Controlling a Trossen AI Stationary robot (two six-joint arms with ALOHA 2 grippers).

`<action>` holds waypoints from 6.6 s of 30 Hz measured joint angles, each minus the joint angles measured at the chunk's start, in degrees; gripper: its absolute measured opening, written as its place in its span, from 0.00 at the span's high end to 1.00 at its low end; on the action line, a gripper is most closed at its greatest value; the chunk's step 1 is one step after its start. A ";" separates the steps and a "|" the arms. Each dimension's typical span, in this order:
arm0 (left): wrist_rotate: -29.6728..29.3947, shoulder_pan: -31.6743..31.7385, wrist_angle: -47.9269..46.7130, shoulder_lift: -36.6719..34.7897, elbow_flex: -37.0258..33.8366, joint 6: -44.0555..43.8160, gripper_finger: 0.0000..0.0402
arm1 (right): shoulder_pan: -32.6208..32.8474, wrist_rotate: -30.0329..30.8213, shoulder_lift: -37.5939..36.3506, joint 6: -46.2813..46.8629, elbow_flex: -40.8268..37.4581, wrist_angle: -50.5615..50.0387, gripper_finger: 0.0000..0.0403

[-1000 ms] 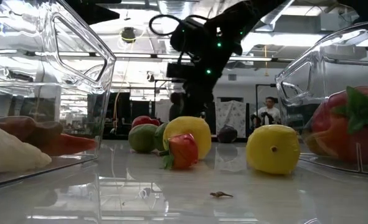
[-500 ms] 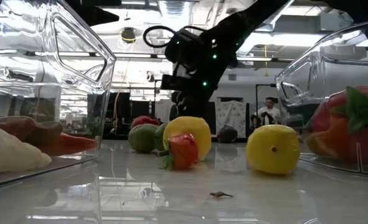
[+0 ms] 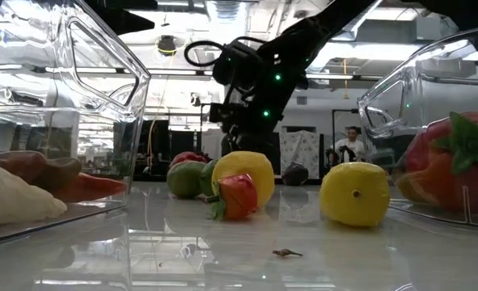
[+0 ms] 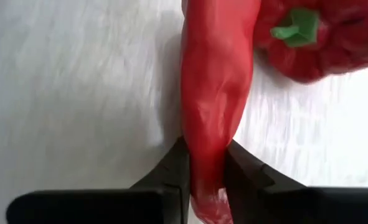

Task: Sort produce into baskets
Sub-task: Put the red chili bell pepper into the left transparent bin, then put the top green lemon into the right transparent bin

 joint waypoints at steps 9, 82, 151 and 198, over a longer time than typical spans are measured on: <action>-0.58 0.00 -0.37 -0.02 0.00 0.47 0.24 | 9.06 -2.39 -5.06 4.04 4.70 -2.74 0.70; -4.20 -0.02 -1.42 -0.04 0.02 0.00 0.24 | 12.70 -1.06 0.17 7.54 -4.24 18.12 0.38; -3.32 -0.02 -1.68 0.09 0.02 -0.71 0.24 | 9.68 -1.44 -8.10 12.92 -5.64 -8.88 0.43; -3.50 -0.02 -1.25 0.08 0.02 -0.51 0.24 | 27.86 -1.48 -39.04 42.02 -13.92 -31.86 0.36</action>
